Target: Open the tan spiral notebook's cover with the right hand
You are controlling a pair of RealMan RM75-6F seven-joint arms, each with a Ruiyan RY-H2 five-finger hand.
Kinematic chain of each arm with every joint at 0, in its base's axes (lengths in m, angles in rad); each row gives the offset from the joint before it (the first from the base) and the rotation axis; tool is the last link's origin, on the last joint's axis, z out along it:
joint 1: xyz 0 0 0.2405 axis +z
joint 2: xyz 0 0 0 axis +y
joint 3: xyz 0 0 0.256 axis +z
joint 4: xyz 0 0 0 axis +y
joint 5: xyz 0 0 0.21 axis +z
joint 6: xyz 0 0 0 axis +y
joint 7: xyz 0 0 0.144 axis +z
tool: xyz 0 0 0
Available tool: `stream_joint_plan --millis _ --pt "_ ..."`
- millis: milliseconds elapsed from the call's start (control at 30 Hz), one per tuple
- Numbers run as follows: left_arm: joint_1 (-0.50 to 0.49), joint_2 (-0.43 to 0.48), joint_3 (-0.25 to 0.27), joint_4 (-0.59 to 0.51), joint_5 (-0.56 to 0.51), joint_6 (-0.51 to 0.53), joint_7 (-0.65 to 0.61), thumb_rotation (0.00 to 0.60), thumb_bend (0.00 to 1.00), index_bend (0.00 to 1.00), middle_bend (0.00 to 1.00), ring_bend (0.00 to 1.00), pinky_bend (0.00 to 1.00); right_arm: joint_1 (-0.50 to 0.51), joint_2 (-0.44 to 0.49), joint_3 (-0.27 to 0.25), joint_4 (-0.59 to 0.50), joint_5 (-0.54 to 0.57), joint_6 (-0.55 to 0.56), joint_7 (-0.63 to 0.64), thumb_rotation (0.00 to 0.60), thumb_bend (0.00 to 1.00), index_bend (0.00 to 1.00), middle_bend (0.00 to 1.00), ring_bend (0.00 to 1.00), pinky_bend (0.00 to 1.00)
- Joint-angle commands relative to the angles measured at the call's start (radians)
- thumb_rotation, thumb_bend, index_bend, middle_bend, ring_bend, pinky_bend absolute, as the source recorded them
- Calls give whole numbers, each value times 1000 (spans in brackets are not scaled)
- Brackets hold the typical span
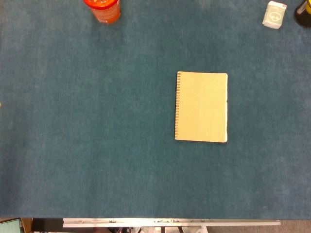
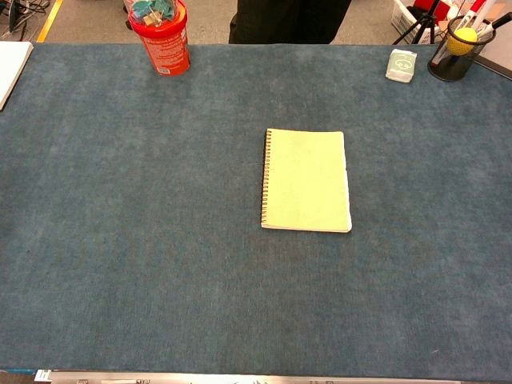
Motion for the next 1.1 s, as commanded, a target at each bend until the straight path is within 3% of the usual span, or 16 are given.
stream_joint_plan --millis 33,433,533,800,1100 --pt "-1 -2 1 2 -2 -4 1 600 509 307 276 157 166 3 1 0 -3 -2 -4 1 600 340 381 369 235 186" --pt "3 2 3 3 1 2 -7 600 509 307 276 157 166 47 -1 -12 -37 -78 -35 2 600 340 381 369 235 186" --pt "2 2 4 5 5 1 -10 600 509 307 276 157 166 80 -8 -24 -48 -114 -80 -13 600 332 381 369 235 186" --pt "3 7 5 14 3 -2 -28 600 509 307 276 157 166 204 -48 -41 -69 -204 -239 -78 600 162 381 365 235 186" --pt "8 13 9 19 10 5 -42 600 509 307 276 157 166 322 -146 -55 -56 -236 -409 -161 600 160 381 357 240 186"
